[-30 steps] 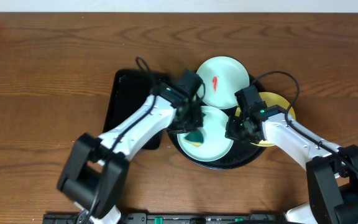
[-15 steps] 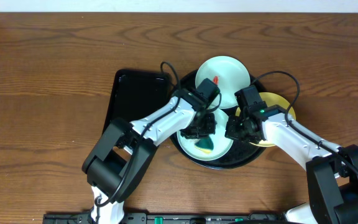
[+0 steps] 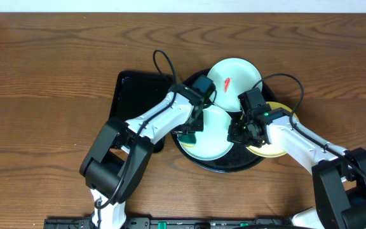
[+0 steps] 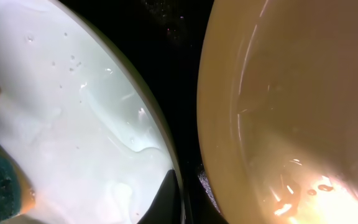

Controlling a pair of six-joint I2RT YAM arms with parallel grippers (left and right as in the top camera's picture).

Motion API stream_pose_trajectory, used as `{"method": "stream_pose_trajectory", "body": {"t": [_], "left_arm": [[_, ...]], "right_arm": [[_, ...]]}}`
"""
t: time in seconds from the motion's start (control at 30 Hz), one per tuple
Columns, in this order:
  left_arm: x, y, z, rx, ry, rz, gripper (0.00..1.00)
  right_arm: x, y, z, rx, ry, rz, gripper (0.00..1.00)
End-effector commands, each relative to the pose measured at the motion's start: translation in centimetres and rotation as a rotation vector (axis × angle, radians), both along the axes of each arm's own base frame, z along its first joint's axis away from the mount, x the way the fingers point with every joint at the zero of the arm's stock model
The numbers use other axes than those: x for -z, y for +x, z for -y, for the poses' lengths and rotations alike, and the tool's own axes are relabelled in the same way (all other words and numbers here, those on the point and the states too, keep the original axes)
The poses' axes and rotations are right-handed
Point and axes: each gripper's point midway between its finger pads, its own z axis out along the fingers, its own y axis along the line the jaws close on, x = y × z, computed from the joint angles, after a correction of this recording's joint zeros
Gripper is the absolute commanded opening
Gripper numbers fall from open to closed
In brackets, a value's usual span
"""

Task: Clean dirty plates on tray and stack at the side
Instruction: 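Scrub the lower pale green plate with the sponge in the left gripper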

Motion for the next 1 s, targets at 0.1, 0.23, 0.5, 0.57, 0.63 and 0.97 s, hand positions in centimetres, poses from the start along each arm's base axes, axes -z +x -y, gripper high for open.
{"method": "stream_pose_trajectory", "body": {"t": [0.1,0.23,0.5,0.57,0.63,0.97], "left_arm": [[2.6,-1.3,4.3,-0.025,-0.332,-0.166,0.08],[1.1,-2.0,9.4,0.045,-0.528,-0.181,0.08],[1.0,-3.2,12.3,0.128,-0.543,-0.141,0.1],[1.4,-2.6,11.5,0.113,-0.504,-0.119,0.1],[2.1,-1.9,9.7,0.081,-0.419,-0.091,0.1],[2.8,0.8,-4.1,-0.02,0.227,0.065,0.08]], "right_arm": [[0.9,0.7,3.6,0.068,-0.166,0.027,0.01],[0.9,0.7,3.6,0.068,-0.166,0.027,0.01],[0.9,0.6,3.6,0.068,-0.167,0.025,0.01],[0.9,0.6,3.6,0.068,-0.167,0.024,0.01],[0.9,0.6,3.6,0.068,-0.167,0.024,0.01],[0.9,0.5,3.7,0.067,-0.17,0.017,0.01]]}}
